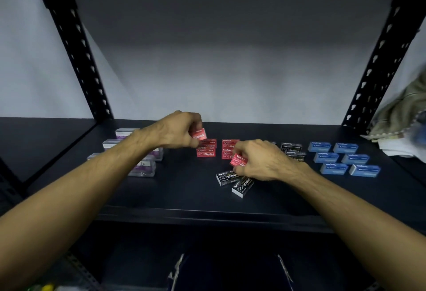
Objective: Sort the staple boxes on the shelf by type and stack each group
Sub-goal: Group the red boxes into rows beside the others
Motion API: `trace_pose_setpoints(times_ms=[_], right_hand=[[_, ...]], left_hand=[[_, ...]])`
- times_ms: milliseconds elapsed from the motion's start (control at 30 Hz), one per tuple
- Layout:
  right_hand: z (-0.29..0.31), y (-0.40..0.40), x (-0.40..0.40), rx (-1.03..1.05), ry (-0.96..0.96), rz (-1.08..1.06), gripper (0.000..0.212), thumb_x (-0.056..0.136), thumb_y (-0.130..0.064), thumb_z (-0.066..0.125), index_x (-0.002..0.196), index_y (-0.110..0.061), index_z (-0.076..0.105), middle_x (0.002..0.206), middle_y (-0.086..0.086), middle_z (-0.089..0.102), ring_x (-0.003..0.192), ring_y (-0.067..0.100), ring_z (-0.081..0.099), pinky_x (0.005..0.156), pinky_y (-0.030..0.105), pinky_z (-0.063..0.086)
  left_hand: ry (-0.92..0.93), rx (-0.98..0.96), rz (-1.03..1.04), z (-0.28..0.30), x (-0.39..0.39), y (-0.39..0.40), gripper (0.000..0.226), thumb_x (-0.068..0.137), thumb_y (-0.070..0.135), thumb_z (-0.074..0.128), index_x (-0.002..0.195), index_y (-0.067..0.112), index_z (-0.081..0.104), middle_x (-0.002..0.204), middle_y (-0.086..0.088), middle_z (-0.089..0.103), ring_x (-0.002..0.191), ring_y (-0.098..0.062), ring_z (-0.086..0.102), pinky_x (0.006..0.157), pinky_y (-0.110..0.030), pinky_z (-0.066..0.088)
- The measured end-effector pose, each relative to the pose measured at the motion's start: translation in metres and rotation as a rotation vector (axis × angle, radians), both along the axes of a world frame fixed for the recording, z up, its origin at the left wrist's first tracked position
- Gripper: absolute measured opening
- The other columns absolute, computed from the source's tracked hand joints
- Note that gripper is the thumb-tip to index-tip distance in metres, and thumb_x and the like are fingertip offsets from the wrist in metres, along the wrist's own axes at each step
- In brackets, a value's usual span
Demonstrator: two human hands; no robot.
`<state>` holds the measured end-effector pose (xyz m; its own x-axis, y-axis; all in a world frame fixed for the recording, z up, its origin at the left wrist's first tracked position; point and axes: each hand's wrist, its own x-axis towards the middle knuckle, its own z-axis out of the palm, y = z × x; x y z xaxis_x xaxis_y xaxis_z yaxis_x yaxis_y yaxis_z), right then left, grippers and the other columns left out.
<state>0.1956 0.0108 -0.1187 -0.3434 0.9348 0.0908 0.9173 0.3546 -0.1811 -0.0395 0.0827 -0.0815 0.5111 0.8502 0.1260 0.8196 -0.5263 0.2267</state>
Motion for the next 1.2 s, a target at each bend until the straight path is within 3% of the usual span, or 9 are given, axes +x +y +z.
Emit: trace_pose_setpoints(times_ms=[233, 367, 500, 700, 800, 933, 1200], right_hand=[[-0.007, 0.000, 0.001, 0.025, -0.005, -0.002, 0.027, 0.083, -0.035, 0.066, 0.107, -0.021, 0.063, 0.080, -0.010, 0.062, 0.073, 0.010, 0.060, 0.059, 0.025, 0.039], [-0.010, 0.002, 0.002, 0.020, -0.025, -0.009, 0.030, 0.084, -0.035, 0.067, 0.109, -0.019, 0.065, 0.093, -0.004, 0.067, 0.080, 0.012, 0.064, 0.067, 0.026, 0.046], [-0.010, 0.003, 0.002, 0.002, -0.012, 0.006, 0.032, 0.085, -0.035, 0.068, 0.113, -0.020, 0.064, 0.098, -0.004, 0.066, 0.080, 0.011, 0.060, 0.058, 0.018, 0.037], [-0.012, 0.005, -0.003, -0.086, 0.136, -0.018, 0.033, 0.081, -0.037, 0.077, 0.107, -0.023, 0.064, 0.093, -0.008, 0.066, 0.081, 0.011, 0.062, 0.068, 0.028, 0.044], [-0.013, 0.008, -0.004, -0.147, 0.212, -0.011, 0.028, 0.080, -0.030, 0.080, 0.102, -0.024, 0.065, 0.089, -0.009, 0.067, 0.079, 0.009, 0.064, 0.070, 0.029, 0.050], [-0.010, 0.011, -0.005, -0.161, 0.216, -0.005, 0.016, 0.085, -0.021, 0.075, 0.098, -0.024, 0.067, 0.086, -0.006, 0.067, 0.077, 0.009, 0.064, 0.071, 0.031, 0.052], [-0.018, 0.014, -0.004, -0.159, 0.223, -0.001, 0.019, 0.093, -0.014, 0.063, 0.110, -0.020, 0.068, 0.104, -0.004, 0.069, 0.089, 0.010, 0.064, 0.077, 0.026, 0.048]], left_hand=[[-0.017, -0.044, -0.064, -0.016, 0.009, -0.022, 0.038, 0.074, 0.032, 0.078, 0.109, 0.021, 0.066, 0.087, 0.007, 0.069, 0.075, -0.010, 0.063, 0.066, -0.023, 0.050], [0.029, -0.052, -0.084, -0.026, 0.016, -0.030, 0.038, 0.077, 0.037, 0.077, 0.110, 0.020, 0.068, 0.091, 0.005, 0.070, 0.076, -0.011, 0.063, 0.066, -0.022, 0.050], [0.076, -0.030, -0.087, -0.035, 0.022, -0.033, 0.035, 0.077, 0.038, 0.076, 0.108, 0.023, 0.066, 0.086, 0.010, 0.065, 0.074, -0.010, 0.060, 0.065, -0.023, 0.047], [0.173, 0.004, -0.055, -0.050, 0.024, -0.029, 0.030, 0.075, 0.043, 0.070, 0.100, 0.028, 0.061, 0.083, 0.010, 0.060, 0.075, -0.015, 0.060, 0.065, -0.028, 0.046], [0.159, -0.006, -0.047, -0.054, 0.022, -0.028, 0.031, 0.076, 0.041, 0.070, 0.103, 0.028, 0.062, 0.090, 0.008, 0.064, 0.079, -0.016, 0.062, 0.070, -0.031, 0.053], [0.091, -0.061, -0.064, -0.052, 0.020, -0.026, 0.032, 0.079, 0.037, 0.076, 0.107, 0.028, 0.063, 0.086, 0.013, 0.059, 0.077, -0.011, 0.059, 0.067, -0.026, 0.046], [0.038, -0.117, -0.070, -0.053, 0.014, -0.024, 0.025, 0.085, 0.026, 0.073, 0.109, 0.023, 0.065, 0.097, 0.006, 0.065, 0.084, -0.012, 0.062, 0.074, -0.026, 0.052]])
